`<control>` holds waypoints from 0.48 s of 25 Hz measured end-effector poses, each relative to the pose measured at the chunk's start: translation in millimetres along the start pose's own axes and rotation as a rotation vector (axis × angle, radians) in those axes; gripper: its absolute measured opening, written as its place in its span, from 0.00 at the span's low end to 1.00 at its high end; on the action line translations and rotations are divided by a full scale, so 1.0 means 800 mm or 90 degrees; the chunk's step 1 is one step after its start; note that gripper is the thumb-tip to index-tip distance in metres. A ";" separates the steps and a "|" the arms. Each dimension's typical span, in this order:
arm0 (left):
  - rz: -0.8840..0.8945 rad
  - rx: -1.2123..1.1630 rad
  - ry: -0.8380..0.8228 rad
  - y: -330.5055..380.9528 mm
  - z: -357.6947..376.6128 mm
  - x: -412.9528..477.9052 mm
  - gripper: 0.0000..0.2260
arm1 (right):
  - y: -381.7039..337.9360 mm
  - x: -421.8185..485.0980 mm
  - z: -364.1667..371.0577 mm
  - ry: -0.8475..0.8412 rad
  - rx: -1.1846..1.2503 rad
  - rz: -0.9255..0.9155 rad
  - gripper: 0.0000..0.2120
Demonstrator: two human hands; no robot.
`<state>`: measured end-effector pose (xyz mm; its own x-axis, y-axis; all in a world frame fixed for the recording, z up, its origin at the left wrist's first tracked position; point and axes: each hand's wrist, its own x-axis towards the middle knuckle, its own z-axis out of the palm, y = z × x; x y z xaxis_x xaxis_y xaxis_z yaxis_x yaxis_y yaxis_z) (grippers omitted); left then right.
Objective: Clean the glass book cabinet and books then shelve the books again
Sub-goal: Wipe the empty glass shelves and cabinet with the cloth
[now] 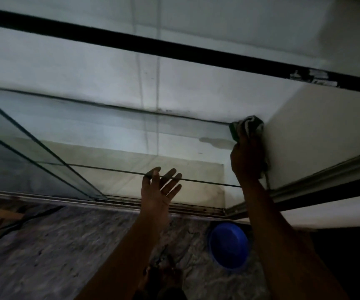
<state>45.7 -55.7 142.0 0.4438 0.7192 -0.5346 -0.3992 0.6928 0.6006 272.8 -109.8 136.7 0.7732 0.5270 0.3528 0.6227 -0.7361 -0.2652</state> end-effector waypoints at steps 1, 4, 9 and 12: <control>-0.005 0.004 -0.008 0.001 0.000 -0.001 0.06 | -0.006 -0.003 0.000 0.019 0.021 -0.031 0.27; -0.009 0.022 -0.012 0.001 -0.003 -0.002 0.06 | -0.042 -0.039 0.001 0.027 0.091 -0.190 0.27; -0.054 0.061 -0.016 0.010 -0.002 -0.004 0.05 | -0.084 -0.114 -0.018 -0.112 0.148 -0.323 0.26; -0.088 0.126 -0.029 0.028 -0.008 -0.009 0.05 | -0.075 -0.136 -0.044 -0.145 0.156 -0.363 0.24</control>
<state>28.2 -44.9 155.5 0.5215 0.6115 -0.5951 -0.1682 0.7575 0.6308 147.4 -138.1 145.9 0.3029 0.9023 0.3067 0.9309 -0.2111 -0.2982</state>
